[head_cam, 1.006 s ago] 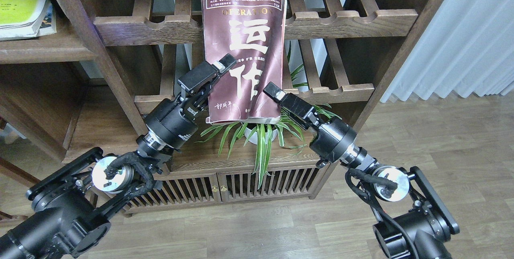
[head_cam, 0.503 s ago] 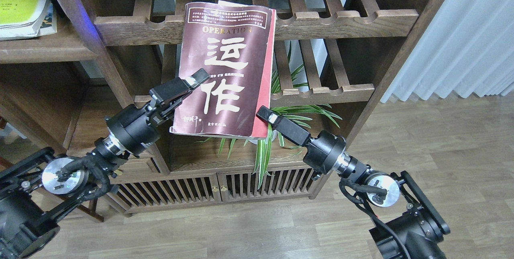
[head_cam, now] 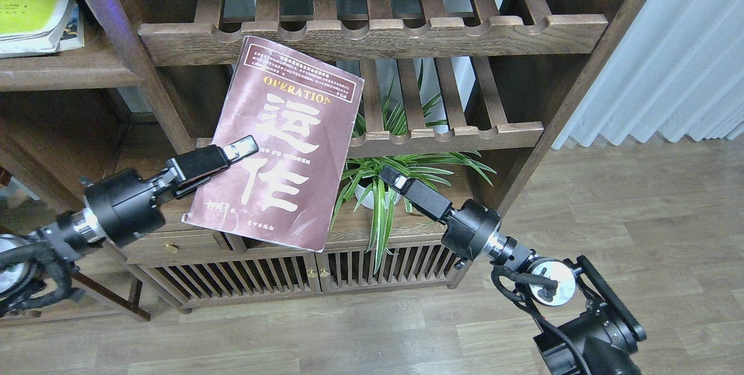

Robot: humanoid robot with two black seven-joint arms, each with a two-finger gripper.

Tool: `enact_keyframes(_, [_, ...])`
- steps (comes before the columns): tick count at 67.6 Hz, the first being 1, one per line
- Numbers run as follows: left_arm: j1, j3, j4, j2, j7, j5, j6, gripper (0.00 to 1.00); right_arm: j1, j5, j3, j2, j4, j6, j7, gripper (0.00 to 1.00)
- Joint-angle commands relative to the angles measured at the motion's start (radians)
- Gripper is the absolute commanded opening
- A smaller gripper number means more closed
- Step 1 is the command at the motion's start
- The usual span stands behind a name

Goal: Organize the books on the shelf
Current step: 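Release the right gripper and carry the maroon book away with the left gripper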

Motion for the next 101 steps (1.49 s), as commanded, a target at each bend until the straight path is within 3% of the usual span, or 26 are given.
enact_keyframes(1, [0.001,-0.001,-0.003,0.08,0.001,0.042,0.0,0.0,0.0,0.011,0.0,0.0,-0.02,0.0,0.0,1.0])
enact_keyframes(23, [0.004,0.002,-0.063,0.356,0.035,0.099,0.0,0.0,0.051,0.044,-0.005,0.0,-0.094,0.0,0.0,1.0])
enact_keyframes(50, [-0.009,-0.012,-0.118,0.655,0.038,0.102,0.0,0.0,0.081,0.1,-0.043,0.0,-0.151,-0.002,0.0,1.0])
enact_keyframes(78, [-0.058,-0.038,-0.054,0.796,0.027,0.068,0.0,0.01,0.095,0.101,-0.04,0.0,-0.163,-0.002,0.0,1.0])
enact_keyframes(93, [-0.111,-0.031,-0.038,0.796,0.027,0.005,0.0,0.01,0.097,0.101,-0.04,0.0,-0.164,-0.002,0.0,1.0])
enact_keyframes(101, [-0.269,-0.027,0.003,0.796,0.043,0.006,0.0,0.0,0.097,0.101,-0.042,0.0,-0.168,-0.003,0.0,1.0])
